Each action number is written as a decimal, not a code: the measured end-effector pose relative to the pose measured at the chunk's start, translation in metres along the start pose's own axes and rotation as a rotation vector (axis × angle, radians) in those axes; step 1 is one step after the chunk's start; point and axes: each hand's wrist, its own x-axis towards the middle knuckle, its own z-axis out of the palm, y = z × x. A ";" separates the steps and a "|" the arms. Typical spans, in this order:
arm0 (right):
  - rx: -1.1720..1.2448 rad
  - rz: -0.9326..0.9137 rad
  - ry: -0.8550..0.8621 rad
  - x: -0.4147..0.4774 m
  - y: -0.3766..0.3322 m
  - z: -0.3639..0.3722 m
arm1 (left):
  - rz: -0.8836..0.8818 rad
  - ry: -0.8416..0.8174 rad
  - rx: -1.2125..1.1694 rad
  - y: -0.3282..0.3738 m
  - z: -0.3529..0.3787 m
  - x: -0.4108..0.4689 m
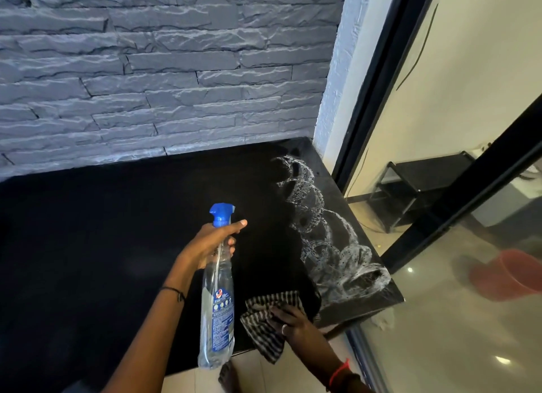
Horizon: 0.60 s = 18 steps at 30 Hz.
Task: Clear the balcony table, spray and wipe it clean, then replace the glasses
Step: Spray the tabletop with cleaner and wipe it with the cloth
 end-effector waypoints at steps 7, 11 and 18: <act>0.049 0.230 0.216 -0.090 0.058 -0.024 | -0.036 -0.076 0.059 -0.018 0.040 -0.002; 0.066 0.537 0.146 -0.111 0.098 -0.059 | -0.042 -0.100 0.120 -0.033 0.070 -0.002; 0.090 0.626 0.232 -0.099 0.088 -0.082 | -0.056 -0.138 0.208 -0.055 0.132 0.000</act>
